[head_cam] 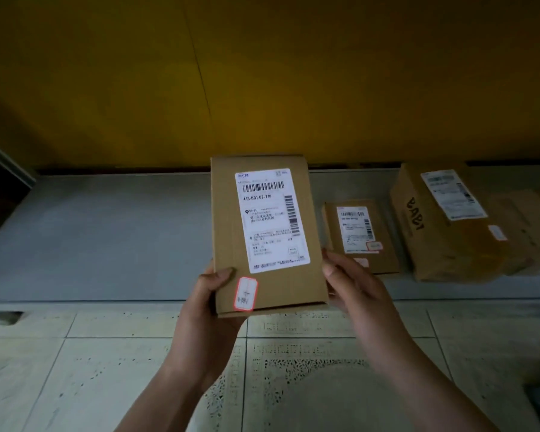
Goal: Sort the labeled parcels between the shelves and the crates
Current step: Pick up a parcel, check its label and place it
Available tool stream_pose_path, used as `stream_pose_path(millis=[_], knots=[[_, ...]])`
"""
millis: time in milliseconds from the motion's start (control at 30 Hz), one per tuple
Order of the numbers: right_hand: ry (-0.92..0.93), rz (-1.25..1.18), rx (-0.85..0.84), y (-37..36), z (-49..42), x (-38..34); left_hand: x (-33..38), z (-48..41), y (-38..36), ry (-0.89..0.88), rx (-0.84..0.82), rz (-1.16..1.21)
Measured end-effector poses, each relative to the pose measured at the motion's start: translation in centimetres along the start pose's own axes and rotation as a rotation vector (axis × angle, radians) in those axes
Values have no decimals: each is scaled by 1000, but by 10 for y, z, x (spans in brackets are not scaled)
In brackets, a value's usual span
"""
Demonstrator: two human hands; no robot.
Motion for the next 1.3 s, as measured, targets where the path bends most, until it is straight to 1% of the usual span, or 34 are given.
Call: stream_pose_path(millis=[100,167,267,333,500,600,700,833,933,1000,1100,1167,1300], knots=[[18,21,-52,-7,5,-5,-2,0,4,11,21,14],[58,43,-57,-11,9,-10,-3,1,1,14,-13,-12],[91,6,-31,-11,10,-14,0,0,-4,-28,-80,-86],[105,-17,-6,-8,9,-13,3,-5,-1,-85,-86,-152],[85,-70,57,2,6,-10,8,-8,11,-194,-12,-372],[76,-79,98,10,5,-6,10,-5,4,-286,-57,-523],[94,-52,143,19,7,-3,4,-5,-4,-314,-107,-579],[93,175,212,37,13,-3,-14,-2,-27,-272,-158,-599],[-10,227,322,82,29,-6,-31,10,-66,-180,-196,-629],[-112,153,417,117,58,-12,-37,27,-96,-97,-232,-654],[-188,64,536,159,126,-23,-28,59,-149,-5,-337,-702],[-270,6,582,179,173,-29,-14,84,-187,39,-410,-738],[-405,-182,669,213,268,-48,11,141,-261,137,-615,-797]])
Point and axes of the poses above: each hand's wrist, its own z-axis away from the middle knuckle, its own y-axis out of the back of the hand, x = y × z, the point moved 8 cm from there along -z, towards the middle knuckle, and after that the axes turned 14 degrees about -y, right-handed, at the moved point
